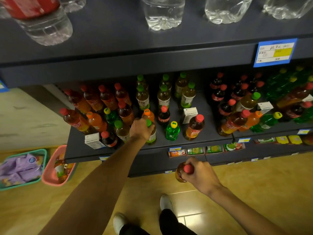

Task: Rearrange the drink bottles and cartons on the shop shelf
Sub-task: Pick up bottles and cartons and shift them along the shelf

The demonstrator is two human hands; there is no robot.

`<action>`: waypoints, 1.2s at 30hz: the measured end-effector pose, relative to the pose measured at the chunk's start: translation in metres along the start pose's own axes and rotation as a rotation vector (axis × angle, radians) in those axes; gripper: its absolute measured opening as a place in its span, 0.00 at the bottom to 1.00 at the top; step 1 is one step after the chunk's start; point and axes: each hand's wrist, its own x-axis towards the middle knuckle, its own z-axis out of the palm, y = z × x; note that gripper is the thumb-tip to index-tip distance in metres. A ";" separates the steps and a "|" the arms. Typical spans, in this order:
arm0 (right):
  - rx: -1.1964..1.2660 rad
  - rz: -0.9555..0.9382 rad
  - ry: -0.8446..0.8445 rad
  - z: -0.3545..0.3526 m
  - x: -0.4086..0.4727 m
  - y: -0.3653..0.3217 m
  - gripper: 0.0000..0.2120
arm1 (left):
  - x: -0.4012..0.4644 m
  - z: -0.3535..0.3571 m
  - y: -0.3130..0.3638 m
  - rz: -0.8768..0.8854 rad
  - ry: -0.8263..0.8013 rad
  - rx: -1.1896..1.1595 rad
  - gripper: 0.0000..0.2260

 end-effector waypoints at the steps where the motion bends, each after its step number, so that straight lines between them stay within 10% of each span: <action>1: -0.004 -0.011 0.007 0.001 0.001 -0.003 0.14 | -0.002 -0.002 0.000 0.002 -0.009 -0.017 0.20; 17: 0.243 -0.336 0.224 -0.011 0.013 -0.097 0.06 | -0.088 -0.062 -0.087 0.116 0.129 -0.047 0.12; 23: 0.650 -0.149 0.134 -0.022 0.028 -0.160 0.09 | -0.129 -0.096 -0.143 0.010 0.199 -0.033 0.12; 36: 0.665 -0.223 -0.106 -0.045 -0.005 -0.286 0.08 | -0.175 -0.156 -0.236 -0.054 0.325 -0.108 0.11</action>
